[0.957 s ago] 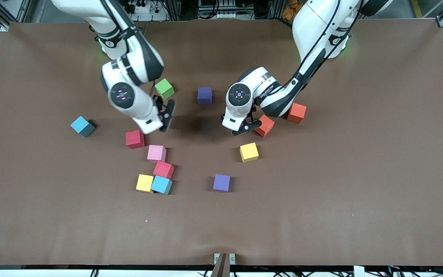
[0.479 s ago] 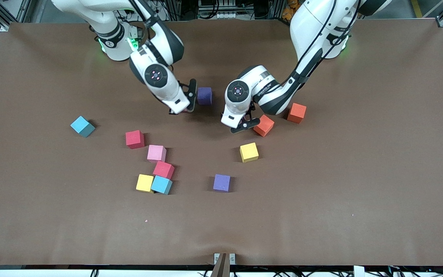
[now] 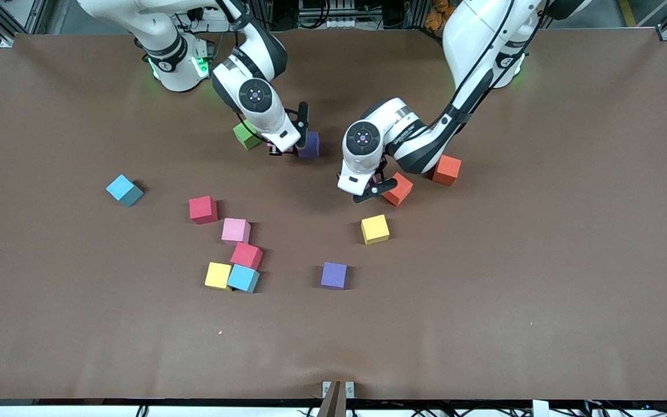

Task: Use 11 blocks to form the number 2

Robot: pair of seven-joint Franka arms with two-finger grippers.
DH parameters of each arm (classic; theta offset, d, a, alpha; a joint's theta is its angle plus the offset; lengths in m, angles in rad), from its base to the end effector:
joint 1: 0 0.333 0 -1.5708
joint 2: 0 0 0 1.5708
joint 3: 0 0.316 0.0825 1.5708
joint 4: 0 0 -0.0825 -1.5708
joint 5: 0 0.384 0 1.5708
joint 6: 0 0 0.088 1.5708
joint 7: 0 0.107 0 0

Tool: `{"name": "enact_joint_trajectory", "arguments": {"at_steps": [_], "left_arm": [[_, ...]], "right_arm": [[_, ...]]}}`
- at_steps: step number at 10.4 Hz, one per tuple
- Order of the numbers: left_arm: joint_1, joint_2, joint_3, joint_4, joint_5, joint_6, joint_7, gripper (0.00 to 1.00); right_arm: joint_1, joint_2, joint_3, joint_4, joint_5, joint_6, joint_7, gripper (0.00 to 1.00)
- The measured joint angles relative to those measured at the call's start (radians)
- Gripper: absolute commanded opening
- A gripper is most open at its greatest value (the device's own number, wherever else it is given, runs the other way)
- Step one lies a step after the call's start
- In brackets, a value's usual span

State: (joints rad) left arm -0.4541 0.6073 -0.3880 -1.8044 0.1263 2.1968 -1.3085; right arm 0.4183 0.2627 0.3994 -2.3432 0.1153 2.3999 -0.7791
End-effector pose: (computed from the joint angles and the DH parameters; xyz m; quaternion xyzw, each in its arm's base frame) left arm 0.4363 -0.4600 0.2155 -0.9719 -0.2114 0.0948 0.0423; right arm 0.3341 0.3660 0.2164 -0.7252 -0.6766 0.0961 0.0838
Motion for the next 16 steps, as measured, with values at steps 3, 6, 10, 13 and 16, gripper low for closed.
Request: {"name": "enact_joint_trajectory", "arguments": {"at_steps": [3, 6, 10, 13, 16], "left_arm": [[0.015, -0.035, -0.001, 0.000, 0.000, -0.032, -0.163, 0.00], [0.046, -0.038, -0.003, 0.000, -0.045, -0.032, -0.245, 0.00], [0.055, -0.070, -0.005, -0.035, -0.082, 0.018, -0.371, 0.00], [0.058, -0.140, -0.006, -0.146, -0.083, 0.178, -0.528, 0.00], [0.073, -0.205, -0.006, -0.193, -0.084, 0.202, -0.724, 0.00]], "right_arm": [[0.000, 0.023, 0.001, 0.000, -0.010, 0.044, 0.000, 0.24], [0.001, 0.033, 0.002, 0.000, -0.019, 0.049, 0.010, 0.24], [0.005, 0.040, 0.007, 0.000, -0.021, 0.066, 0.032, 0.24], [0.005, 0.050, 0.007, 0.000, -0.022, 0.081, 0.037, 0.24], [0.013, 0.050, 0.007, 0.000, -0.024, 0.082, 0.039, 0.25]]}}
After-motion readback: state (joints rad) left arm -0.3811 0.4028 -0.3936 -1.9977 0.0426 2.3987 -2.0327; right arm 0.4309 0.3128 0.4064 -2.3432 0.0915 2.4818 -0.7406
